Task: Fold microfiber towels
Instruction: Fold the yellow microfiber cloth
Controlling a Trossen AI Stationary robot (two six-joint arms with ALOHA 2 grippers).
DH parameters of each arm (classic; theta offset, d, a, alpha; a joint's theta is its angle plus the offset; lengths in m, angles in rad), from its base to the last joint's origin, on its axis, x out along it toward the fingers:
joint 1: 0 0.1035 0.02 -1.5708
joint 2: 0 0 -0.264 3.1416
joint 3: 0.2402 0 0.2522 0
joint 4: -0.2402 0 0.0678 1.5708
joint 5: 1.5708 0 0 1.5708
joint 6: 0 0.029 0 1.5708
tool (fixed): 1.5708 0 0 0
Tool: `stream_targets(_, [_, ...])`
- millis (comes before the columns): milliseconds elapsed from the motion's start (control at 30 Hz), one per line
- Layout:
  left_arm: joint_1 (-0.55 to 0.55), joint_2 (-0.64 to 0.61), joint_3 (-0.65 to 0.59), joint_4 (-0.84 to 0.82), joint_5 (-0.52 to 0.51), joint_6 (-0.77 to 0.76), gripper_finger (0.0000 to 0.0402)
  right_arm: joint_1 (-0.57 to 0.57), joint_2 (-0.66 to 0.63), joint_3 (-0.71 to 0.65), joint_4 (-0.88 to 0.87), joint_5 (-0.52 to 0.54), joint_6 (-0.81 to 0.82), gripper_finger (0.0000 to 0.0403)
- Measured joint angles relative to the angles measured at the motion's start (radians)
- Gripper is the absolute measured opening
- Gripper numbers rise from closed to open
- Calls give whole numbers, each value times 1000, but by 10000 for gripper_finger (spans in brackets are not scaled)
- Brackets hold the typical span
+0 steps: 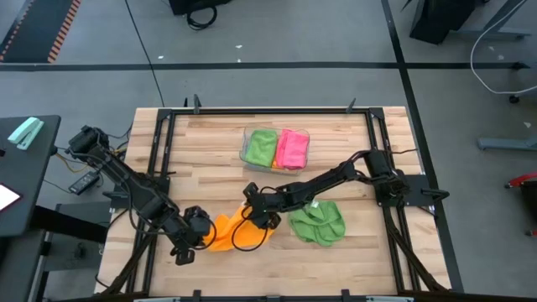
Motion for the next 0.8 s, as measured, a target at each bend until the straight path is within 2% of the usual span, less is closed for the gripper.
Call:
stream_targets(233, [-1,0,0,11,0,1,34,-34,0,0,-16,-44,32,186])
stream_targets(467, [-2,0,0,17,0,16,12,-35,0,0,-17,-45,39,117])
stream_targets(667, [-2,0,0,18,0,17,32,-35,0,0,-16,-48,61,48])
stream_targets(800, [-2,0,0,17,0,17,33,-33,0,0,-16,-51,75,23])
